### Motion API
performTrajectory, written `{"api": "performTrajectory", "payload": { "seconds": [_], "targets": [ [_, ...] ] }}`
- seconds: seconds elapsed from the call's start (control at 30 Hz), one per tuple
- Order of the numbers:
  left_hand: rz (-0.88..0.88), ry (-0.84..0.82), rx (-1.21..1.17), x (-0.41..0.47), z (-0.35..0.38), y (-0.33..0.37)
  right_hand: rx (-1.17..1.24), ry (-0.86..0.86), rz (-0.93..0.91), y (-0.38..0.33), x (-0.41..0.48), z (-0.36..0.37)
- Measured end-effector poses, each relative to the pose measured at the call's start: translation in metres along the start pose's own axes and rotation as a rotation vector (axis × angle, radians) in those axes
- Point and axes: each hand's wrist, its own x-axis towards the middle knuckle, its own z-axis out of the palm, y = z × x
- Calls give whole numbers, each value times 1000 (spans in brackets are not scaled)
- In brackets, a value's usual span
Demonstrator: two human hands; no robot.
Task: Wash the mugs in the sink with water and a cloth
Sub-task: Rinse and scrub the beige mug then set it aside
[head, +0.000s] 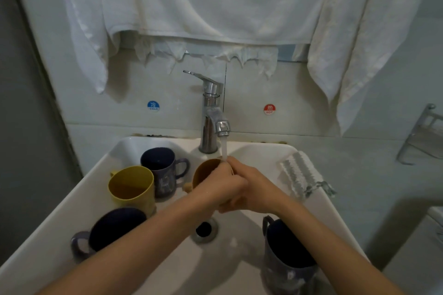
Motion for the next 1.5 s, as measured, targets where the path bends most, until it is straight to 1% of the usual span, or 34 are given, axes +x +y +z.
{"api": "performTrajectory", "payload": {
  "seconds": [0.03,0.07,0.1,0.13,0.17,0.23,0.27,0.3,0.37,0.4,0.43,0.5,0.57,0.6,0.63,0.67,0.7,0.73,0.77,0.8,0.83,0.87,0.97,1.07,1.13,1.23,1.27,1.33,1.4,1.43,1.47,1.5],
  "targets": [
    [193,104,-12,-4,8,-14,-21,21,-5,1,0,-1],
    [303,249,23,-13,22,-33,-38,39,-6,3,1,-3],
    [345,421,-171,-33,11,-40,-42,44,0,4,0,-5],
    [419,418,-221,-48,-6,-46,-29,36,13,5,-1,-7],
    [433,397,-135,-59,-9,-58,-18,26,24,6,-2,-8],
    [325,500,127,-61,-6,-59,-35,22,28,4,-2,-9],
    [309,583,195,-56,-3,-58,-43,37,23,4,-1,-8],
    [301,616,215,-56,-2,-53,-48,55,16,2,0,-8],
    [256,585,124,-54,-3,-51,-60,70,18,2,1,-7],
    [267,536,-21,-50,-3,-49,-70,55,23,2,0,-5],
    [285,436,-283,-49,-6,-45,-88,35,21,3,0,-4],
    [294,211,-957,-46,-15,-39,-129,14,30,3,-1,2],
    [282,20,-1663,-48,-26,-39,-122,39,45,2,0,6],
    [259,-7,-1876,-45,-27,-36,-122,48,55,2,0,6],
    [255,33,-1900,-43,-26,-33,-118,46,61,3,0,6],
    [273,138,-1744,-40,-21,-31,-107,37,60,4,0,4],
    [306,246,-1496,-38,-16,-30,-100,24,51,5,-1,2],
    [371,337,-1184,-39,-10,-33,-107,7,41,5,-1,-2],
    [457,392,-891,-43,-6,-38,-120,-11,33,6,-2,-5],
    [526,422,-652,-48,-2,-44,-130,-20,25,5,-3,-7],
    [549,438,-487,-52,0,-51,-135,-16,16,5,-2,-8],
    [550,461,-380,-54,2,-56,-137,-4,12,3,-3,-9],
    [564,604,-258,-52,0,-62,-107,-2,19,2,-2,-7],
    [604,599,-204,-47,1,-73,-49,-57,12,9,-3,-11],
    [661,582,-150,-47,5,-84,-36,-94,16,14,-3,-15],
    [787,665,57,-41,5,-90,9,-154,-14,15,-2,-15],
    [783,676,155,-42,2,-87,17,-152,-34,15,-2,-14],
    [709,691,236,-41,-1,-90,-1,-100,-45,14,-2,-11],
    [634,651,263,-46,-6,-87,-26,-36,-63,13,0,-9],
    [607,570,169,-50,-5,-87,-34,-17,-67,12,0,-9],
    [593,451,-1,-52,-8,-71,-35,-9,-66,11,0,-8],
    [537,322,-218,-51,-14,-56,-37,-6,-60,11,0,-6]
  ]
}}
